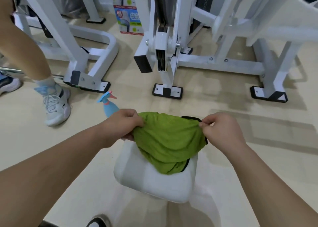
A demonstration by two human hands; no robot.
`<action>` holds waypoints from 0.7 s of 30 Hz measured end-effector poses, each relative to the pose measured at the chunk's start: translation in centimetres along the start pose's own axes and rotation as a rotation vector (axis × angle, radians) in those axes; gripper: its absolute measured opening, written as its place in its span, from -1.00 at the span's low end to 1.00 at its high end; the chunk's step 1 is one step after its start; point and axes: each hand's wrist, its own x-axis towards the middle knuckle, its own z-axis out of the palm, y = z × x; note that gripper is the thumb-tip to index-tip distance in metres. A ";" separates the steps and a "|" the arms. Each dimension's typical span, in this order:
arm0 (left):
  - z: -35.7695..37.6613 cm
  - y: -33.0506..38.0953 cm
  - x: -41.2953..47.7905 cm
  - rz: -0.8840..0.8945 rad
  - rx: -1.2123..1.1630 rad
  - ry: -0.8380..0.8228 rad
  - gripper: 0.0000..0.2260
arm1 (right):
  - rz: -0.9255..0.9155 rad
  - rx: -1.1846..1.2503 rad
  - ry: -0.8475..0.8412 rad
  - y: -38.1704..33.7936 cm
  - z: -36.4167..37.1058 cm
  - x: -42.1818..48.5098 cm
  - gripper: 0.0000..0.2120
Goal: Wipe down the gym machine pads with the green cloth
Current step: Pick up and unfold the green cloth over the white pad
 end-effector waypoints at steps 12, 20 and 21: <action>-1.4 8.0 -4.3 0.544 0.273 0.303 -0.39 | 0.022 1.249 0.084 -4.6 -6.2 0.4 -0.83; -2.0 8.2 -3.1 0.514 0.934 0.538 -0.66 | -0.279 0.528 0.302 -3.2 -6.2 0.5 -0.79; -2.1 8.3 -3.2 0.546 0.919 0.597 -0.73 | -0.301 0.502 0.357 -3.2 -6.3 0.5 -0.82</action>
